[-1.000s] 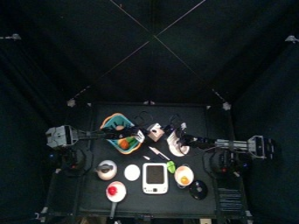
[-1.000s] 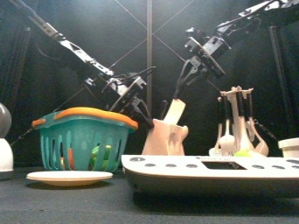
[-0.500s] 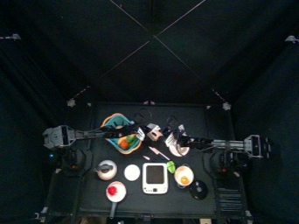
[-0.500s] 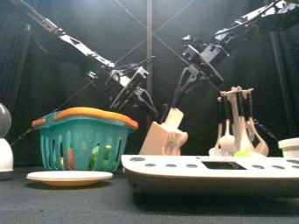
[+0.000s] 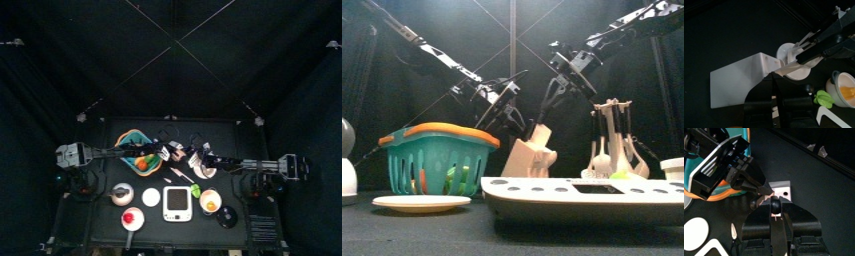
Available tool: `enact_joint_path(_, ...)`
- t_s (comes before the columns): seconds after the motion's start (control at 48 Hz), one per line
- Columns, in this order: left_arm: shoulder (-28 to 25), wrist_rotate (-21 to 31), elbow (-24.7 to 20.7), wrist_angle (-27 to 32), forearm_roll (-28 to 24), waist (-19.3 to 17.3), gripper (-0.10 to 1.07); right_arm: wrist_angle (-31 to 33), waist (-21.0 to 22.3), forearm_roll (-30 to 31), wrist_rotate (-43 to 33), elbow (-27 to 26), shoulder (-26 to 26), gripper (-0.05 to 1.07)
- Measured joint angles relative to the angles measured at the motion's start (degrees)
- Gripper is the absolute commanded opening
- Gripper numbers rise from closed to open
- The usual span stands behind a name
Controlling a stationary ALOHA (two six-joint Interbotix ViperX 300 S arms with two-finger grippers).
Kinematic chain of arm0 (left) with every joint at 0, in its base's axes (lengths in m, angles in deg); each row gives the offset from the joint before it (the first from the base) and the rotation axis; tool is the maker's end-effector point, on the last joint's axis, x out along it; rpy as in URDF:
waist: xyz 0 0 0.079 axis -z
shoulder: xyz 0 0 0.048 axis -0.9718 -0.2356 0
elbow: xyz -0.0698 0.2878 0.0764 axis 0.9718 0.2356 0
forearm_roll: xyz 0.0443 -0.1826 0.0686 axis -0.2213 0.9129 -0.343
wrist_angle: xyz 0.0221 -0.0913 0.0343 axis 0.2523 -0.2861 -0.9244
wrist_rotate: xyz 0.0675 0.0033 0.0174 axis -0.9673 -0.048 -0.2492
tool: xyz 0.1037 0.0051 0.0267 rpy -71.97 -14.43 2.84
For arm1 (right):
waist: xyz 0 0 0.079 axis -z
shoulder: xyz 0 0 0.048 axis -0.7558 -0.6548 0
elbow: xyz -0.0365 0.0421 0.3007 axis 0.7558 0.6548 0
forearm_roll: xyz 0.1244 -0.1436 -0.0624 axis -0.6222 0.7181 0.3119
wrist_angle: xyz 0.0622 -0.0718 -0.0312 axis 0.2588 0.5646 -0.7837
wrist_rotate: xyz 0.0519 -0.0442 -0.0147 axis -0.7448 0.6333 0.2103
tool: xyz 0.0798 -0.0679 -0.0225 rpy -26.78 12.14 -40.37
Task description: Grab small cleaver
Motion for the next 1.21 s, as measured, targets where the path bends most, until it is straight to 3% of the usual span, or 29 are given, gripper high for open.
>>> enact_joint_path(0.438,-0.4,0.1,0.0,0.1,0.5,-0.3,0.36,0.0,-0.6,0.3,0.0,-0.9,1.1,0.38)
enact_joint_path(0.75,-0.5,0.2,0.0,0.1,0.5,-0.2,0.35,0.0,-2.0,0.0,0.0,1.2,3.5,0.38)
enact_joint_path(1.042,-0.4,0.2,0.1,0.2,1.1,-0.3,0.35,-1.8,-2.2,0.2,0.0,0.8,2.7,0.38)
enact_joint_path(1.208,0.1,0.2,0.0,3.8,1.3,-0.6,0.35,-2.0,-1.5,0.3,0.1,0.5,2.5,0.38)
